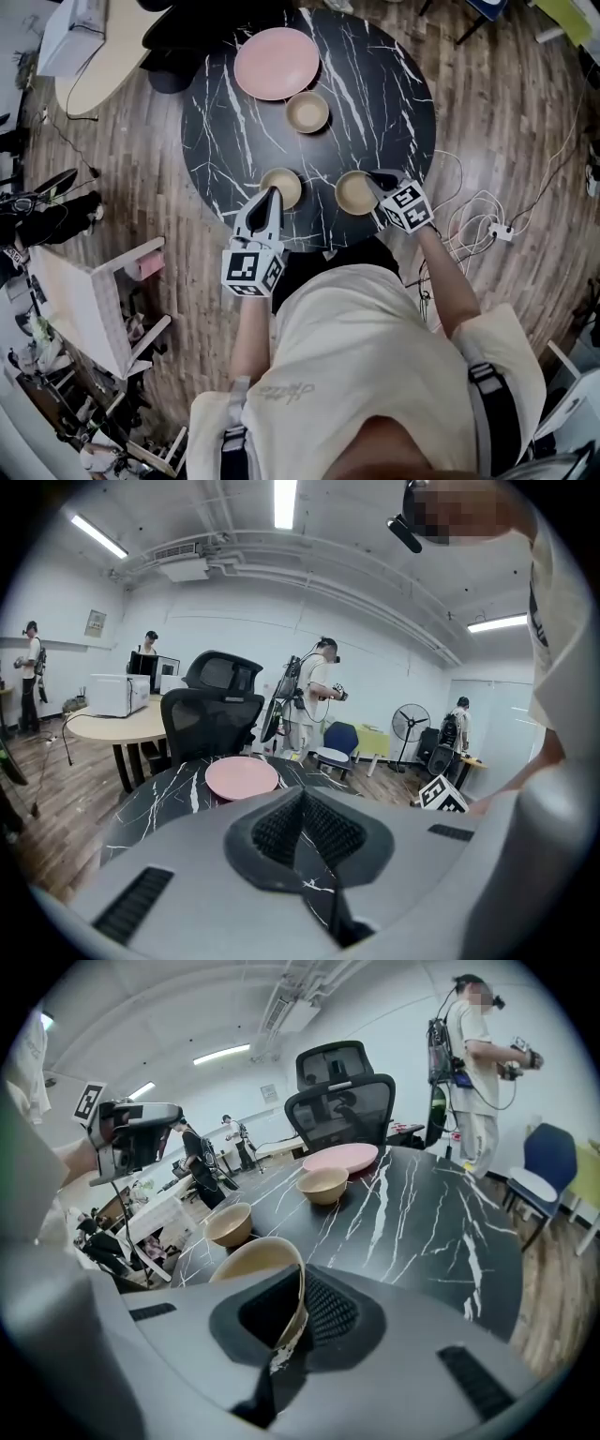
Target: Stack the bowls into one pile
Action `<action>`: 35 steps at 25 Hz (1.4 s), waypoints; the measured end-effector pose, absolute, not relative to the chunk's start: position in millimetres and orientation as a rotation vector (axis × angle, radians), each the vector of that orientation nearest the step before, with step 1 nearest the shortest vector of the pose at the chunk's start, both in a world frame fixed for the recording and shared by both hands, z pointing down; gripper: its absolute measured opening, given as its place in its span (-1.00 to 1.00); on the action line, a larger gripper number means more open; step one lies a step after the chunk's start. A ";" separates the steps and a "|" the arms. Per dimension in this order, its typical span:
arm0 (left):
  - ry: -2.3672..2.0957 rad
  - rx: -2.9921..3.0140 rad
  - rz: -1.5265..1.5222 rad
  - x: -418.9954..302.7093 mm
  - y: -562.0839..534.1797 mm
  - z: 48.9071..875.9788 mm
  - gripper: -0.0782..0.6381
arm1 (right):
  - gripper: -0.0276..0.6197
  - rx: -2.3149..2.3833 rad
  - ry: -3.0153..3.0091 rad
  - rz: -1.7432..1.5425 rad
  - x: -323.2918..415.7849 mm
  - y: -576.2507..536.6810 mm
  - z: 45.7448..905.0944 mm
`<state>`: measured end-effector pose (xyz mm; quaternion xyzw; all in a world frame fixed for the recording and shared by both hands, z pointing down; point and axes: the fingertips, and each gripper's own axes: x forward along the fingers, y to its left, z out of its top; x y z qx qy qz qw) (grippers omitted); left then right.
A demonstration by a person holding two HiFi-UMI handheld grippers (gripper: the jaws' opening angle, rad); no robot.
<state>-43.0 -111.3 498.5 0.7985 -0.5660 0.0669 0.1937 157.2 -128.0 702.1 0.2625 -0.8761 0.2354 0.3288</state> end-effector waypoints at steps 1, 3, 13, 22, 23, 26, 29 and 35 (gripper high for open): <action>-1.588 2.239 0.185 -44.7 -108.3 497.8 -0.73 | -0.84 0.695 -2.291 0.619 157.3 -125.9 700.4; -1.593 2.240 0.180 -49.6 -103.7 495.1 -0.73 | -0.84 0.705 -2.289 0.623 156.2 -123.0 696.8; -1.641 2.224 0.177 -89.9 -73.8 491.2 -0.73 | -0.84 0.676 -2.305 0.571 124.2 -113.8 680.0; -1.666 2.200 0.157 -121.2 -57.7 493.5 -0.73 | -0.84 0.659 -2.334 0.535 84.0 -113.1 661.7; -1.664 2.207 0.156 -123.9 -57.6 492.6 -0.73 | -0.84 0.658 -2.337 0.529 79.4 -112.9 659.7; -1.658 2.227 0.144 -134.0 -59.7 489.4 -0.73 | -0.84 0.660 -2.342 0.512 64.4 -112.1 653.7; -1.652 2.230 0.125 -143.6 -61.9 489.5 -0.73 | -0.84 0.661 -2.344 0.507 51.7 -109.8 649.4; -1.665 2.346 0.299 -158.8 -67.1 493.5 -0.73 | -0.84 0.671 -2.334 0.502 32.3 -111.3 650.0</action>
